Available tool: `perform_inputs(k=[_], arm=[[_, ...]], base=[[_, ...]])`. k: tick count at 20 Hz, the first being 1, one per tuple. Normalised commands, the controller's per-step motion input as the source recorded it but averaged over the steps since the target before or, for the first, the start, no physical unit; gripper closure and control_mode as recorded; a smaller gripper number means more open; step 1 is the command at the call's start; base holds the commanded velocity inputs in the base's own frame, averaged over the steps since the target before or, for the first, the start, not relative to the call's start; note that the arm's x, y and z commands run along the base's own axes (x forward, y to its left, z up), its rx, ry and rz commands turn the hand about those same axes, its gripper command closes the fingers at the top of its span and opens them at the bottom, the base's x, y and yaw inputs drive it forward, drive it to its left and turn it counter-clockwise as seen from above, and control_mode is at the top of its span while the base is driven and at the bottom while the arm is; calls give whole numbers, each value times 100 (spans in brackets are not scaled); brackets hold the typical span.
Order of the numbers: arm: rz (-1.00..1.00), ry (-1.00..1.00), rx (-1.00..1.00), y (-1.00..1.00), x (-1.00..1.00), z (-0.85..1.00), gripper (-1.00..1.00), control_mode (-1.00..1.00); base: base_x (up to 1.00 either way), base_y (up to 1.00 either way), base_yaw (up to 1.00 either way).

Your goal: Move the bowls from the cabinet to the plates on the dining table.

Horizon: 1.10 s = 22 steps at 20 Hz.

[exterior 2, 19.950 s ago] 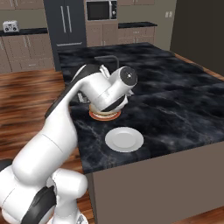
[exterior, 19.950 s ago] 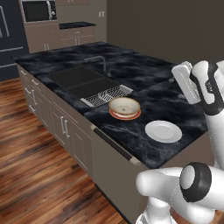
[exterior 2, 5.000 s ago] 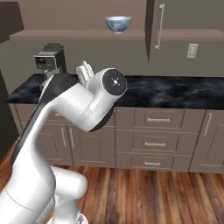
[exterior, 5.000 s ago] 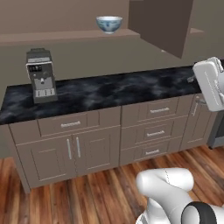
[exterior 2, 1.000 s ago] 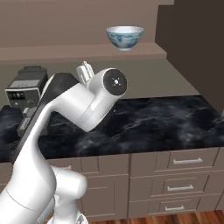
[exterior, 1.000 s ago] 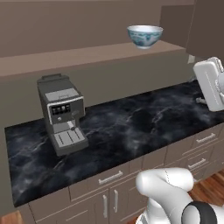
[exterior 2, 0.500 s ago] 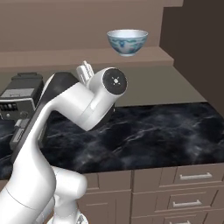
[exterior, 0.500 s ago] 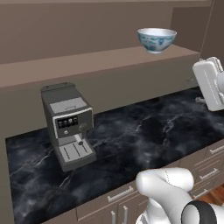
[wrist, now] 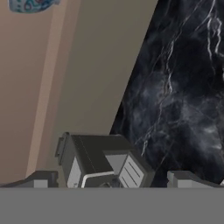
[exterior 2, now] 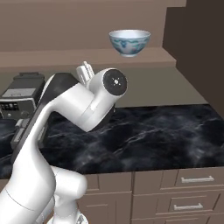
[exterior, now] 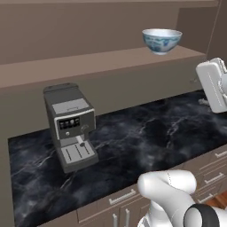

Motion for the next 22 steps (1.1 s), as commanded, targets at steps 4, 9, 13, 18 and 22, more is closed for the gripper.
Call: perform_inputs(k=[4,9,13,18,22], arm=[[0,0,0,0,0,0,-100,100],[0,0,0,0,0,0,-100,100],[0,0,0,0,0,0,-100,100],[0,0,0,0,0,0,-100,100],[0,0,0,0,0,0,-100,100]], base=[[44,-30,0],[7,-36,-13],[5,-24,-17],[1,-11,-22],[0,-15,-21]])
